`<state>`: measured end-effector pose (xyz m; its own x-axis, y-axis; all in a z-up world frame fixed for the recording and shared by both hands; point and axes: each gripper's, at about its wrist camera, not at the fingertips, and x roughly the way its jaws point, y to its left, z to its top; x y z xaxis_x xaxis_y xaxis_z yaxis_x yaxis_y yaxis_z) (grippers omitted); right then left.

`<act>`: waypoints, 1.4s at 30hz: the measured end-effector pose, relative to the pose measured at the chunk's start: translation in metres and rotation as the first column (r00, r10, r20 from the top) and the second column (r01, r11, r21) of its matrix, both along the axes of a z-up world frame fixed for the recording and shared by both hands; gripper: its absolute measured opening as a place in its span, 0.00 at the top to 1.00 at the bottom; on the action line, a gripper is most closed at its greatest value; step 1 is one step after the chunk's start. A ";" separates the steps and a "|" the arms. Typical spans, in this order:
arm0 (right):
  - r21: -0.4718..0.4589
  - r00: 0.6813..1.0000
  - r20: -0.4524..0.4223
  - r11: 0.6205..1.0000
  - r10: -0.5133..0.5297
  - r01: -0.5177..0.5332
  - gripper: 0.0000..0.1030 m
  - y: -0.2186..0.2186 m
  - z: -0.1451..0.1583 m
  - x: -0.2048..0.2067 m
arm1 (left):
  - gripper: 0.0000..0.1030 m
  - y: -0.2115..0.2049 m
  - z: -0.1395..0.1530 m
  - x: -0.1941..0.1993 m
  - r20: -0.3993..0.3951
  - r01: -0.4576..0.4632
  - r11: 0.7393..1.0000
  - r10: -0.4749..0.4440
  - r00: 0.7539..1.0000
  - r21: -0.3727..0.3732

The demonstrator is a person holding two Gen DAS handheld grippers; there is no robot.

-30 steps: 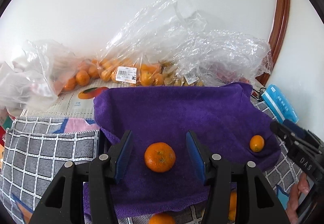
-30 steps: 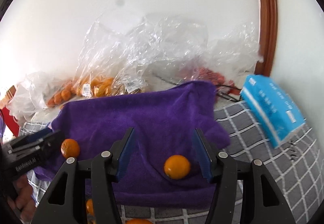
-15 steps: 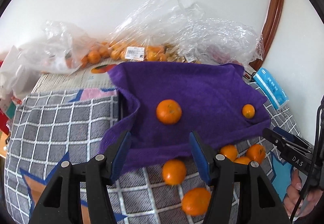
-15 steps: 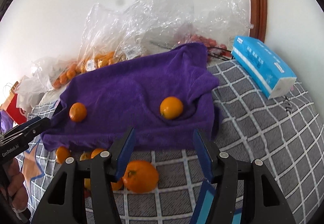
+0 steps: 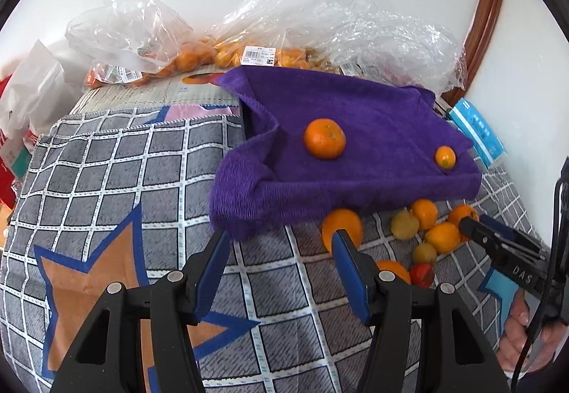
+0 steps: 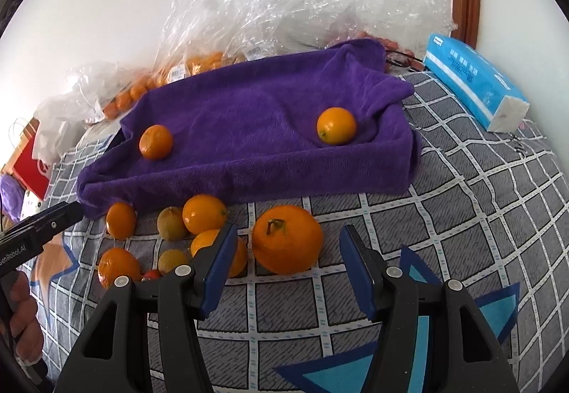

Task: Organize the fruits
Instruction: 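Grasp the large stemmed tangerine with the right gripper while the left gripper approaches an orange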

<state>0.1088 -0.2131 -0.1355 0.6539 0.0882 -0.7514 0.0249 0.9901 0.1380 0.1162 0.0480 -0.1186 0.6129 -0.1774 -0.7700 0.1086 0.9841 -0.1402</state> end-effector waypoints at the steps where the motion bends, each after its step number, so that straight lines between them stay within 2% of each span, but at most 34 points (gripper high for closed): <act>1: -0.002 1.000 -0.001 1.000 -0.002 0.002 0.42 0.001 0.000 -0.001 | 0.44 0.000 -0.002 -0.001 -0.002 0.005 1.000 -0.005 1.000 0.006; 5: -0.023 1.000 0.004 1.000 -0.019 0.019 0.40 0.002 0.001 0.000 | 0.44 -0.001 -0.010 -0.006 -0.009 0.016 1.000 -0.015 1.000 0.023; 11: -0.010 0.999 0.001 0.999 -0.037 0.037 0.38 -0.005 -0.002 0.000 | 0.44 0.005 -0.023 -0.005 -0.040 0.018 0.999 -0.019 0.999 -0.030; 16: 0.007 0.999 -0.016 0.999 -0.042 0.042 0.34 -0.012 -0.004 0.006 | 0.45 0.007 -0.024 -0.008 -0.020 0.002 0.999 -0.003 1.000 -0.054; 23: -0.024 1.000 -0.003 1.000 -0.015 0.014 0.34 -0.003 -0.004 0.017 | 0.45 0.003 -0.027 -0.009 -0.003 -0.001 1.000 0.001 1.000 -0.019; 28: -0.017 0.999 -0.038 1.000 -0.002 0.001 0.31 0.000 -0.012 0.027 | 0.42 0.007 -0.027 -0.009 -0.003 0.000 0.999 0.000 1.000 -0.053; 32: 0.003 0.999 -0.053 1.000 0.000 0.000 0.30 -0.001 -0.016 0.030 | 0.39 0.004 -0.027 -0.009 -0.004 0.006 0.999 -0.006 1.000 -0.044; 34: -0.005 0.999 -0.045 1.000 0.006 -0.006 0.38 0.000 -0.017 0.027 | 0.39 0.004 -0.027 -0.009 -0.004 0.009 0.999 -0.009 1.000 -0.041; 36: -0.042 0.999 -0.043 0.999 0.008 -0.009 0.51 0.002 -0.018 0.022 | 0.39 0.005 -0.027 -0.009 -0.003 0.009 0.999 -0.009 1.000 -0.049; 38: -0.053 0.999 -0.034 0.998 0.028 -0.029 0.57 0.005 -0.019 0.018 | 0.39 0.007 -0.027 -0.010 -0.002 0.006 0.998 -0.006 1.000 -0.062; 42: -0.068 0.999 -0.019 0.997 0.037 -0.038 0.58 0.005 -0.018 0.009 | 0.39 0.007 -0.027 -0.010 0.000 0.005 0.998 -0.005 1.000 -0.067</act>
<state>0.1180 -0.2082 -0.1534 0.6374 0.0603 -0.7682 -0.0107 0.9975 0.0695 0.1061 0.0551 -0.1453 0.6116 -0.2312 -0.7566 0.1133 0.9721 -0.2054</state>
